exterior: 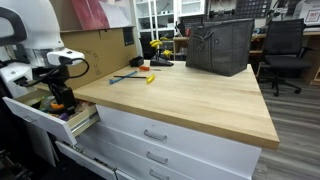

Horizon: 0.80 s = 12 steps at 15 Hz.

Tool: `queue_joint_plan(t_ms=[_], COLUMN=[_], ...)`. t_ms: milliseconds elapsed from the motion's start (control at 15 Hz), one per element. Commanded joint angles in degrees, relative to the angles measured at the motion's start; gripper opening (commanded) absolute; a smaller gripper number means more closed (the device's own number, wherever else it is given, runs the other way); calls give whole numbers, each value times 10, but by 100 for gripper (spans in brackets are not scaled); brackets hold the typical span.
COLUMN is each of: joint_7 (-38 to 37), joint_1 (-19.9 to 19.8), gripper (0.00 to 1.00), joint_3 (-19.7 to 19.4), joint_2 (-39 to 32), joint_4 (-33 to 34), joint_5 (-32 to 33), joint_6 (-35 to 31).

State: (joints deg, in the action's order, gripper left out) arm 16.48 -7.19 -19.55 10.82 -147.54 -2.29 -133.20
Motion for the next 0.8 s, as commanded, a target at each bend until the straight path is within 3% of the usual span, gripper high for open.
queue_joint_plan(t_ms=[0,467,733], joint_7=[-59,-154,-198], joint_1=[-33,-89,-105], gripper=[100,100,100], joint_3=[21,9,1], joint_2=[-54,-144,-204], joint_4=[20,64,105], joint_5=[14,65,57], joint_6=[-33,-61,-60])
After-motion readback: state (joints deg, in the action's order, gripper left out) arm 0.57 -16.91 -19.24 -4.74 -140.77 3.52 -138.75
